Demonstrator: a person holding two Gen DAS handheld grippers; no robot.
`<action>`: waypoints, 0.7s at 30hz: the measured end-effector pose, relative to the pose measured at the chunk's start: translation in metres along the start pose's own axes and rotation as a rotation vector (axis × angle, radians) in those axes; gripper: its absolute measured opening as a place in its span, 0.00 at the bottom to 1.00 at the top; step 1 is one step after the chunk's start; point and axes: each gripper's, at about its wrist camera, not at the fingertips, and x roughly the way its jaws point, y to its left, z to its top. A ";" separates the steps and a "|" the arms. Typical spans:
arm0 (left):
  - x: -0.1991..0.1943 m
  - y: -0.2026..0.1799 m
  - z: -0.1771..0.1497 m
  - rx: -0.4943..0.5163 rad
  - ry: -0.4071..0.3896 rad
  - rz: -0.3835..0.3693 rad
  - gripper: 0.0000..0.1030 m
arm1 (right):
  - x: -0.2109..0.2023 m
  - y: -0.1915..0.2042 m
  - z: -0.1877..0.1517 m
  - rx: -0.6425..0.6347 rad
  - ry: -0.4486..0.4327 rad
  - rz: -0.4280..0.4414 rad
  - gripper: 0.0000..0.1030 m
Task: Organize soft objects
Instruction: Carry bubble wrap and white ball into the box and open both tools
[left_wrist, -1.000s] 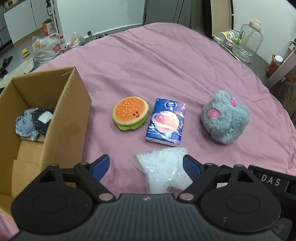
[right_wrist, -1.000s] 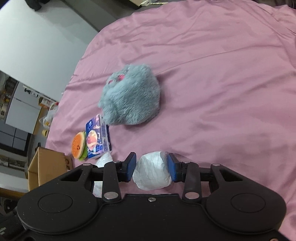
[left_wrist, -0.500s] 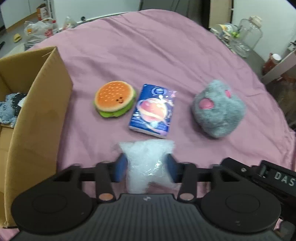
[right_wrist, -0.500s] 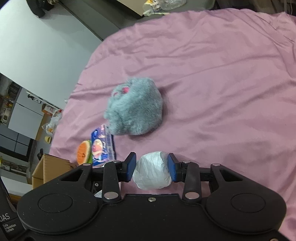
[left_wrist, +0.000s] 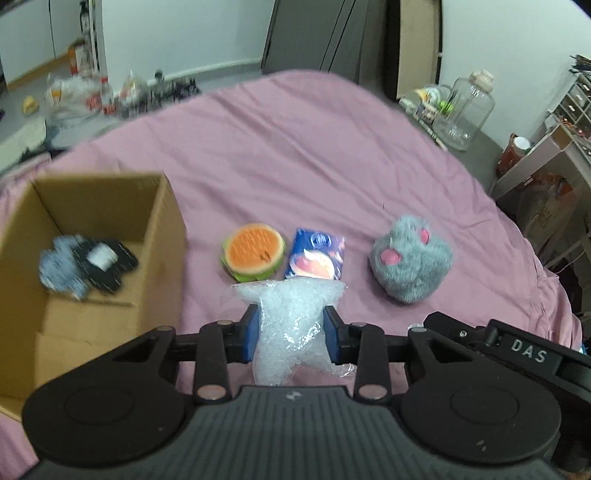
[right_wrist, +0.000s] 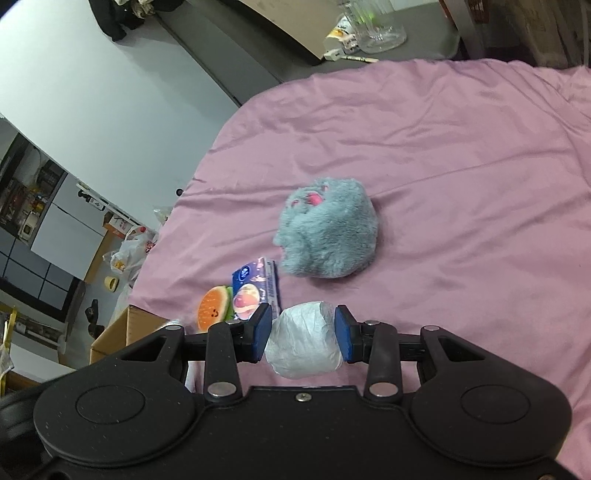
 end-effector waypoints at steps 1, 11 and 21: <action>-0.005 0.002 0.002 0.005 -0.010 -0.001 0.34 | -0.002 0.005 -0.001 -0.010 -0.007 0.002 0.35; -0.036 0.038 0.012 0.015 -0.075 -0.004 0.34 | -0.019 0.033 -0.015 -0.071 -0.057 -0.006 0.35; -0.043 0.090 0.020 -0.020 -0.095 0.014 0.34 | -0.021 0.050 -0.022 -0.100 -0.081 -0.028 0.35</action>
